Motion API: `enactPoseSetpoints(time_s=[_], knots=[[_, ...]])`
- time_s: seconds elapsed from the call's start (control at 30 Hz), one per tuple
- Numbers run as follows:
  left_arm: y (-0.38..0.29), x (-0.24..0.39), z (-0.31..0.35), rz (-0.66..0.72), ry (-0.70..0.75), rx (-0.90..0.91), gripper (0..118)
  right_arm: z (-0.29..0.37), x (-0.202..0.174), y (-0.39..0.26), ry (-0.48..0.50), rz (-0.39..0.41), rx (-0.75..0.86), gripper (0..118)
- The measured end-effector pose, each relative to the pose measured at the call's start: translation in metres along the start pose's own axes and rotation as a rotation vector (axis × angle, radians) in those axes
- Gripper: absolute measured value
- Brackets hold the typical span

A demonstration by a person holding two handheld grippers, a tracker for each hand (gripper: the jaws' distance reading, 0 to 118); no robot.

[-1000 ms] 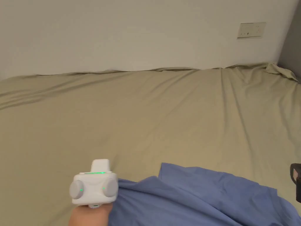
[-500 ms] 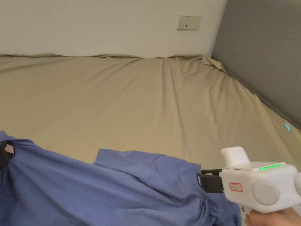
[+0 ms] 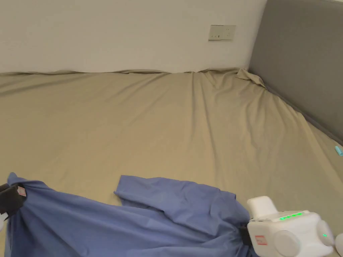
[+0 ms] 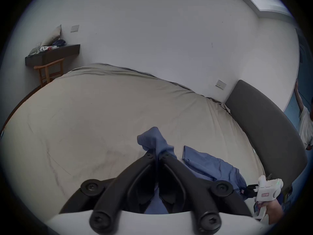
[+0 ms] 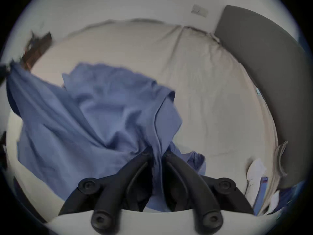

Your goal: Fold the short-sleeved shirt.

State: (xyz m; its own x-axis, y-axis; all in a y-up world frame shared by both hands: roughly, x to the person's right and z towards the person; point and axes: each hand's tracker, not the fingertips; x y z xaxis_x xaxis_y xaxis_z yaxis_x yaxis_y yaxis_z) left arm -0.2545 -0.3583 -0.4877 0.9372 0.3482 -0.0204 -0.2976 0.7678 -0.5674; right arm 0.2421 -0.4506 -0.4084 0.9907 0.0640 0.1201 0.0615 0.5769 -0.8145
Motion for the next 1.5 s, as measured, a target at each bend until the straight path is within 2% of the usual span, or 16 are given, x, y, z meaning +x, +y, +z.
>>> enactPoseSetpoints(time_s=[0.07, 0.1, 0.2, 0.27, 0.4, 0.53, 0.67, 0.7, 0.83, 0.87, 0.9, 0.97, 1.07, 1.27, 1.5], knots=[[0.000, -0.004, 0.015, 0.101, -0.015, 0.043, 0, 0.040, 0.001, 0.010, 0.060, -0.051, 0.117, 8], [0.004, -0.004, 0.023, 0.129, -0.035, 0.067, 0, 0.057, -0.002, 0.018, 0.089, -0.036, 0.164, 8], [0.037, 0.004, 0.041, 0.091, -0.038, 0.131, 0, 0.111, -0.011, 0.055, 0.026, 0.028, 0.305, 8], [0.069, 0.000, 0.053, 0.102, -0.036, 0.173, 0, 0.144, -0.015, 0.088, 0.026, 0.061, 0.376, 8], [0.138, -0.009, 0.082, 0.071, 0.055, 0.294, 0, 0.191, -0.020, 0.154, -0.052, 0.103, 0.471, 8], [0.197, -0.014, 0.110, 0.080, 0.085, 0.371, 0, 0.223, -0.022, 0.214, -0.094, 0.100, 0.500, 8], [0.245, -0.009, 0.116, 0.083, 0.115, 0.416, 0, 0.241, -0.024, 0.275, -0.072, 0.040, 0.490, 8], [0.256, -0.007, 0.117, 0.073, 0.118, 0.426, 0, 0.244, -0.023, 0.288, -0.050, 0.006, 0.486, 8], [0.301, 0.008, 0.112, 0.007, 0.145, 0.460, 0, 0.250, -0.029, 0.342, -0.062, -0.005, 0.457, 8], [0.313, 0.012, 0.107, -0.004, 0.152, 0.455, 0, 0.246, -0.028, 0.358, -0.047, -0.046, 0.426, 8], [0.324, 0.017, 0.099, -0.011, 0.168, 0.451, 0, 0.242, -0.028, 0.376, -0.034, -0.055, 0.369, 8], [0.343, 0.020, 0.082, 0.003, 0.163, 0.407, 0, 0.238, -0.034, 0.399, -0.031, -0.084, 0.311, 8], [0.358, 0.022, 0.065, 0.028, 0.192, 0.383, 0, 0.236, -0.041, 0.423, -0.060, -0.095, 0.344, 8], [0.361, 0.023, 0.027, -0.035, 0.248, 0.357, 0, 0.212, -0.044, 0.436, -0.014, -0.120, 0.353, 8], [0.325, 0.010, -0.026, -0.039, 0.232, 0.273, 0, 0.139, -0.045, 0.416, 0.014, -0.123, 0.299, 8]])
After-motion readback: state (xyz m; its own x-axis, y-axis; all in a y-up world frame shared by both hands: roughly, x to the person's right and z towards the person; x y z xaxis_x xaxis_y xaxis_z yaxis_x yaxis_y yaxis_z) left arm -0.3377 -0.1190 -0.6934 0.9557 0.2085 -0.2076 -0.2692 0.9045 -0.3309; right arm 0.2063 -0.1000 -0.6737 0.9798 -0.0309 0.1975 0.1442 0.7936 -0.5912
